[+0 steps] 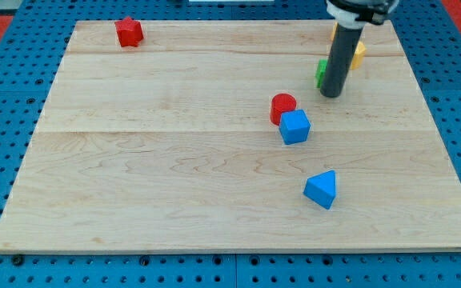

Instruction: Move red circle towards green star

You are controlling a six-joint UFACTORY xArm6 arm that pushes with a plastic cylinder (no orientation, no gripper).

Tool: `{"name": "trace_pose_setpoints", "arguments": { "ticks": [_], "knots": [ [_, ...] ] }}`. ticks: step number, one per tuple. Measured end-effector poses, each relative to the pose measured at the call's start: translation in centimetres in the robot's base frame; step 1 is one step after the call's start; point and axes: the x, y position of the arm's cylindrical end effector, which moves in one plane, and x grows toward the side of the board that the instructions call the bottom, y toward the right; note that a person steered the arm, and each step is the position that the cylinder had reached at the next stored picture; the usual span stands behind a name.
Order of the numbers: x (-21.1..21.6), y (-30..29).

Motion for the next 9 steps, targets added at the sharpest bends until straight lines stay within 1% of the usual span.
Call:
{"name": "trace_pose_setpoints", "arguments": {
  "ticks": [1,2,3,4,5,6,7,8,9],
  "knots": [
    [-3.6,-0.3],
    [-0.1,-0.5],
    [6.6,0.1],
    [10.0,-1.4],
    [10.6,-6.4],
    [11.0,-8.9],
    [11.6,-9.5],
    [8.5,-8.3],
    [5.0,-3.7]
  ]
}}
